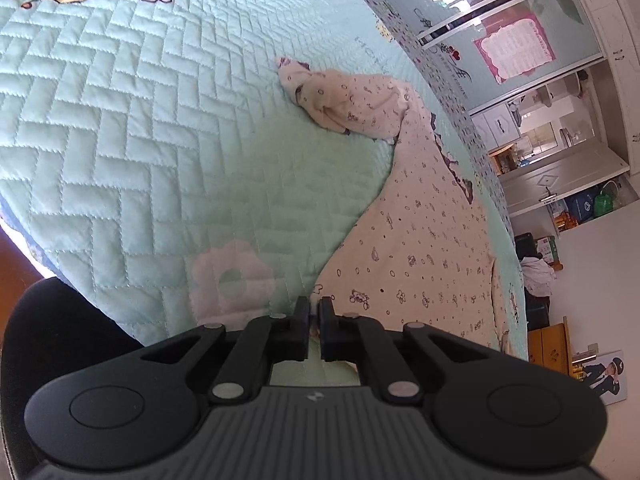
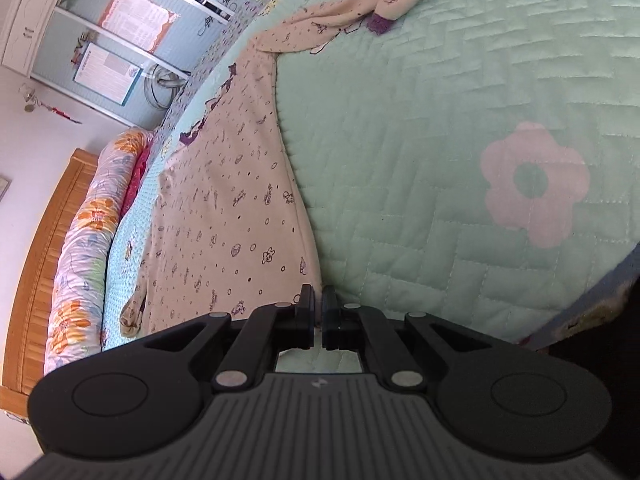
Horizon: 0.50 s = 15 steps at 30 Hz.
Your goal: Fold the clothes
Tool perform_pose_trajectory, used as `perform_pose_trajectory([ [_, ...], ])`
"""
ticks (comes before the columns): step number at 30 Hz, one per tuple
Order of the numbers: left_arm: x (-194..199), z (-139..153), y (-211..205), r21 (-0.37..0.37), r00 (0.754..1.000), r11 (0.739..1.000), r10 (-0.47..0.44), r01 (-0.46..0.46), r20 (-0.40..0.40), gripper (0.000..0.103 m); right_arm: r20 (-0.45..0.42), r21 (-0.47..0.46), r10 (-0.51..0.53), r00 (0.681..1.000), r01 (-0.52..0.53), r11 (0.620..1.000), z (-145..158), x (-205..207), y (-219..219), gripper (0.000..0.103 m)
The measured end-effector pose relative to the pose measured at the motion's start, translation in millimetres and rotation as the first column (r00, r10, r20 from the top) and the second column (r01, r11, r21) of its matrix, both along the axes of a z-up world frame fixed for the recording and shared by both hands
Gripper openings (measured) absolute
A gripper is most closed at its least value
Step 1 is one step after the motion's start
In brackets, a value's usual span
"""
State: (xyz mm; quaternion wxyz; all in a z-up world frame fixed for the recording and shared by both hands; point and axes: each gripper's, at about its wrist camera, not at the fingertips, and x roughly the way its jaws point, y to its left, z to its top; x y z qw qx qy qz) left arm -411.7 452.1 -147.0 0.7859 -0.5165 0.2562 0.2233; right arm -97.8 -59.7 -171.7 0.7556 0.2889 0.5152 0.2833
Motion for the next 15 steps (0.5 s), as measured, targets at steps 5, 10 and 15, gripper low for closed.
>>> perform_pose_trajectory([
  [5,-13,16,5,0.049,0.999,0.998,0.038,-0.039,0.022,0.003,0.015,0.022,-0.041,0.999,0.041,0.999,5,3,-10,0.013],
  [10,-10,34,4,0.102,0.997,0.994,0.040,-0.045,0.059,0.003,0.065,0.044,-0.090,0.994,0.088,0.995,15,8,-15,0.017],
  [15,18,46,-15,0.211,1.000,0.977,-0.018,0.017,0.004,0.016,0.075,0.058,-0.118,0.990,0.114,0.992,17,19,-8,0.033],
])
